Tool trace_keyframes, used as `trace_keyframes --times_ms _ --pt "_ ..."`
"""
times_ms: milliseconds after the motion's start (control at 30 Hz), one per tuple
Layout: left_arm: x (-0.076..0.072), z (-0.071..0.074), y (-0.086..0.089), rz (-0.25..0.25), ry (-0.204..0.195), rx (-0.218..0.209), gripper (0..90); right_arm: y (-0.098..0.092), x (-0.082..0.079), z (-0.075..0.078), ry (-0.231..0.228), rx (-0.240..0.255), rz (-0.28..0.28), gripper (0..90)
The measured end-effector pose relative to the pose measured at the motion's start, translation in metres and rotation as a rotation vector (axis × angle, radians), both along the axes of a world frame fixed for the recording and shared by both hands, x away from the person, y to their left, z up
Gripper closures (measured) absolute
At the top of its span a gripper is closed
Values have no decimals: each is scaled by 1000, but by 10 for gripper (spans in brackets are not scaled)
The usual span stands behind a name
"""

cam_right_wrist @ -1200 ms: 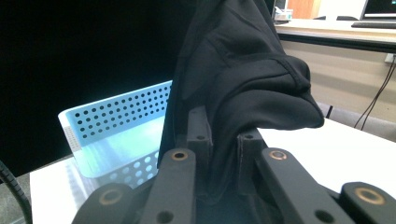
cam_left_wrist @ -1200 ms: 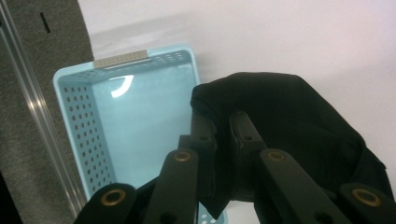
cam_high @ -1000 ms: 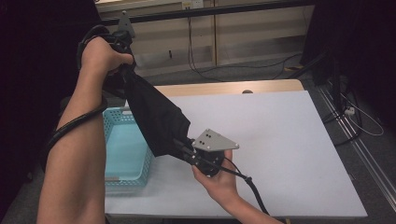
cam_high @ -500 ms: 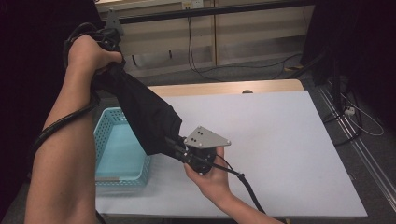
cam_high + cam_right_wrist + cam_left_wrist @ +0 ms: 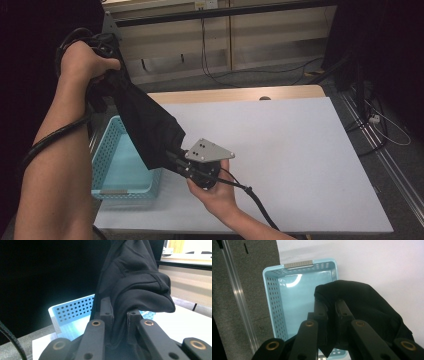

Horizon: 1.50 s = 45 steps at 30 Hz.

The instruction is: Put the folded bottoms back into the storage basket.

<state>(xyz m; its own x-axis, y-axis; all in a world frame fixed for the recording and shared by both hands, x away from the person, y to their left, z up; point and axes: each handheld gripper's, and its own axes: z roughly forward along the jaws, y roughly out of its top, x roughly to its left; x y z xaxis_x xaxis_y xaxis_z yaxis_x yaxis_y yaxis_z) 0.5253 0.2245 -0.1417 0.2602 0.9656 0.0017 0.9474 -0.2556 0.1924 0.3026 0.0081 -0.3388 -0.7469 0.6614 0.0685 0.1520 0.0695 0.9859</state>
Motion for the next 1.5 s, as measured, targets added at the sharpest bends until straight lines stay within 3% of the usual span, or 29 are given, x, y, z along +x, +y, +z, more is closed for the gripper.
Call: trace_keyframes --times_ms 967,1500 --pt "-3 -3 30 40 -14 -6 823 20 4 1 -4 14 46 806" --pt "-4 -19 47 59 -18 -6 823 34 1 3 -11 3 79 805"
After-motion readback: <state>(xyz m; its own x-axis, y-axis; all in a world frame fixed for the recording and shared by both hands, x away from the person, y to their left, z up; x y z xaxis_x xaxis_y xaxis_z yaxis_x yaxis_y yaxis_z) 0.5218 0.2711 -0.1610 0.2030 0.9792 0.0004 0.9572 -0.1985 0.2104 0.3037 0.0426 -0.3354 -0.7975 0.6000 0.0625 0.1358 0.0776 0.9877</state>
